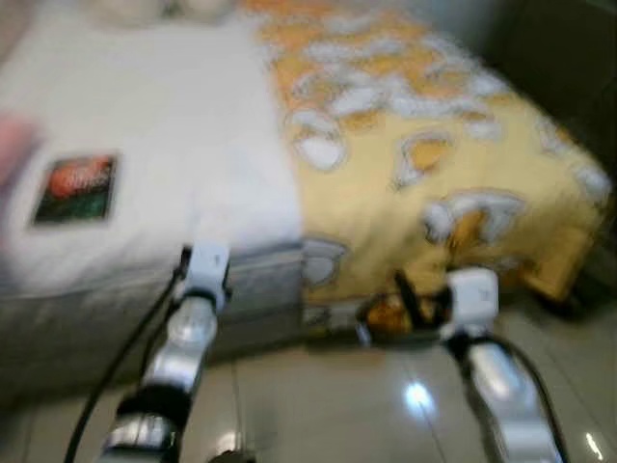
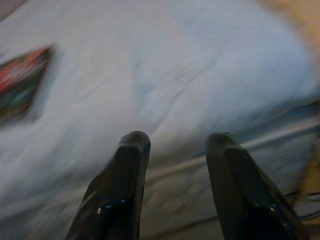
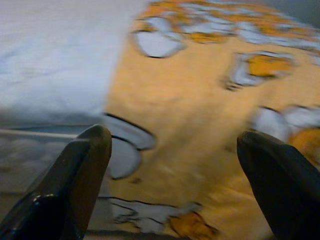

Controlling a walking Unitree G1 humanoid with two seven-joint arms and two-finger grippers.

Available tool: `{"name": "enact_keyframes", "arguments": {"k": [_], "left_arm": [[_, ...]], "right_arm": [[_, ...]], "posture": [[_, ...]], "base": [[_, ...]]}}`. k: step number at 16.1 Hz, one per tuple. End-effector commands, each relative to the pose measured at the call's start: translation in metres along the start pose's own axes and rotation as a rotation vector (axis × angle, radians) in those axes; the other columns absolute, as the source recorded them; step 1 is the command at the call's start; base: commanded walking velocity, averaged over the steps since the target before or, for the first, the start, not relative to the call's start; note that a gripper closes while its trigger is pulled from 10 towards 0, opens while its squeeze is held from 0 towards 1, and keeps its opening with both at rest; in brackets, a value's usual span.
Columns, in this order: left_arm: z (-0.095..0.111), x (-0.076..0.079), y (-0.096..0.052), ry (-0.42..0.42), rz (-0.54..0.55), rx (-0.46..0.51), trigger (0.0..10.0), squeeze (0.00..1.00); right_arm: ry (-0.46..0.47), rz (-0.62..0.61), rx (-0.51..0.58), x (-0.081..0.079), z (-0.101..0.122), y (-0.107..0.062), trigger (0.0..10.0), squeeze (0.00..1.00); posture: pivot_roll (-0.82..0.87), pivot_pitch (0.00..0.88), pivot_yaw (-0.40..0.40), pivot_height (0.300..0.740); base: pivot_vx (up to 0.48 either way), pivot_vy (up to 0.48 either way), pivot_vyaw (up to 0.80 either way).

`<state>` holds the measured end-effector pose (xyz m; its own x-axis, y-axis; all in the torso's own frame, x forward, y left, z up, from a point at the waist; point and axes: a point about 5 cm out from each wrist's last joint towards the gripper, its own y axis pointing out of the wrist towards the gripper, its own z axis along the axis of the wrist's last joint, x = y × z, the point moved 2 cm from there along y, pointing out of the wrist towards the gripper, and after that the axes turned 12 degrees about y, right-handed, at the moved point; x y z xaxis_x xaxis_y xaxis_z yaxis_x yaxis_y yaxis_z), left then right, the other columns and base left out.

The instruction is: Clean up the room

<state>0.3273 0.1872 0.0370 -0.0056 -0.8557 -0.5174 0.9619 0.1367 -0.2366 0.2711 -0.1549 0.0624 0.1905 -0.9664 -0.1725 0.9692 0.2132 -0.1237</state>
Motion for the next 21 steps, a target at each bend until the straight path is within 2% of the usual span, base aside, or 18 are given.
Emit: {"name": "enact_keyframes", "arguments": {"k": [1,4,6,9,11,13,14,15,16,18,19,20,21], "left_arm": [[0.023,0.002,0.004,-0.027,0.005,0.063,10.0,0.00],[0.038,-0.002,0.007,-0.114,0.022,0.099,10.0,0.00],[0.042,0.002,0.008,-0.139,-0.003,0.103,10.0,0.00],[0.035,0.003,0.003,-0.169,0.005,0.068,10.0,0.00],[0.028,0.004,-0.001,-0.174,0.025,0.044,10.0,0.00],[0.021,-0.003,-0.005,-0.178,0.036,0.055,10.0,0.00],[0.019,-0.012,-0.008,-0.196,0.029,0.093,10.0,0.00],[0.012,-0.015,-0.010,-0.310,0.023,0.028,10.0,0.00],[0.023,-0.011,-0.011,-0.341,0.012,0.047,10.0,0.00],[0.030,0.002,-0.013,-0.225,-0.014,0.070,10.0,0.00],[0.030,0.002,-0.013,-0.225,-0.014,0.070,10.0,0.00],[0.027,0.008,-0.018,-0.147,-0.037,0.106,10.0,0.00],[0.033,0.014,-0.025,-0.116,-0.112,0.197,10.0,0.00]], "right_arm": [[-0.024,-0.021,-0.004,0.006,-0.001,-0.002,10.0,0.00],[-0.016,-0.007,-0.016,0.002,-0.006,0.004,10.0,0.00],[-0.021,0.008,-0.010,-0.002,-0.007,0.008,10.0,0.00],[-0.031,0.009,-0.007,-0.001,-0.008,0.010,10.0,0.00],[-0.031,0.007,-0.006,0.000,-0.011,0.010,10.0,0.00],[-0.016,-0.009,0.016,0.005,-0.010,0.008,10.0,0.00],[0.002,-0.034,0.032,0.013,-0.009,0.004,10.0,0.00],[0.008,-0.053,0.025,0.021,-0.010,0.001,10.0,0.00],[0.007,-0.058,0.015,0.025,-0.013,-0.001,10.0,0.00],[0.010,-0.055,0.011,0.026,-0.013,-0.001,10.0,0.00],[0.010,-0.055,0.011,0.026,-0.013,-0.001,10.0,0.00],[0.037,-0.068,0.037,0.032,-0.007,0.000,10.0,0.00],[0.034,-0.062,0.053,0.035,-0.003,-0.003,10.0,0.00]], "posture": [[0.02,0.000,-0.059,0.740],[0.04,0.000,-0.065,0.740],[0.04,0.000,-0.069,0.740],[0.04,0.000,-0.063,0.740],[0.05,0.000,-0.059,0.740],[0.05,0.000,-0.059,0.740],[0.05,0.000,-0.059,0.740],[0.05,0.000,-0.059,0.740],[0.05,0.000,-0.066,0.740],[0.05,0.000,-0.082,0.740],[0.05,0.000,-0.082,0.740],[0.05,0.000,-0.081,0.740],[0.05,0.000,-0.067,0.740]], "base": [[0.000,-0.454,0.55],[0.084,-0.279,0.47],[0.000,0.000,0.43],[0.291,-0.377,0.13],[0.204,0.000,0.00],[0.000,0.000,0.00],[0.000,0.000,0.00],[0.000,0.000,0.41],[0.000,-0.281,0.41],[0.289,-0.381,0.40],[0.300,-0.371,0.40],[0.315,-0.360,0.00],[0.311,-0.364,0.00]]}}
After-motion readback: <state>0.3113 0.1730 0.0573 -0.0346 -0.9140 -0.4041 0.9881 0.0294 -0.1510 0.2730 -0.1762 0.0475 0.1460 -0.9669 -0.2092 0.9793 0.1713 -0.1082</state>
